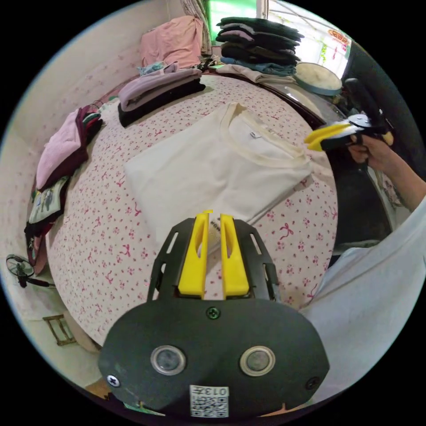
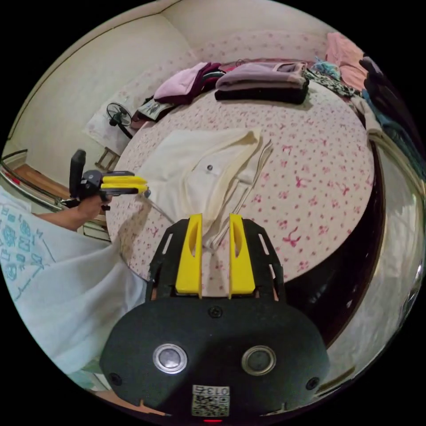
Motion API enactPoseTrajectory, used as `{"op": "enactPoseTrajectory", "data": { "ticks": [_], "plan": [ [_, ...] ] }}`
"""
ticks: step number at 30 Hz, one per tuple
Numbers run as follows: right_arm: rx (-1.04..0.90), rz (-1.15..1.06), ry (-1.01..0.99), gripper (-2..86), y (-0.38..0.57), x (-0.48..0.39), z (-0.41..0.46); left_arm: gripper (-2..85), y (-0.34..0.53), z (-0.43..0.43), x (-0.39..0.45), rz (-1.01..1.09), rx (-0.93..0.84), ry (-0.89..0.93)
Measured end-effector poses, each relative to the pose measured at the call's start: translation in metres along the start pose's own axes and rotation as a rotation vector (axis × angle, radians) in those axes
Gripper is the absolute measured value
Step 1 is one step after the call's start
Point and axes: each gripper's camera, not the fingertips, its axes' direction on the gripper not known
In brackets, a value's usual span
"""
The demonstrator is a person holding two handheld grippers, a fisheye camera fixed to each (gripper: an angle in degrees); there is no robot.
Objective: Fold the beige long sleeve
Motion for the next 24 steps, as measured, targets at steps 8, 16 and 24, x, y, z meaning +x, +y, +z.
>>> {"op": "enactPoseTrajectory", "data": {
  "ticks": [8, 16, 24],
  "plan": [
    [-0.007, 0.069, -0.034, 4.7, 0.027, -0.026, 0.035, 0.5, 0.002, 0.025, 0.024, -0.058, -0.043, -0.212],
    [0.010, 0.043, 0.080, 3.6, 0.055, -0.049, 0.026, -0.2, -0.003, 0.031, 0.038, -0.087, -0.032, -0.175],
    [0.042, 0.102, 0.193, 5.8, 0.065, -0.067, 0.030, -0.2, 0.000, 0.007, 0.024, -0.112, 0.028, -0.117]
  ]
}}
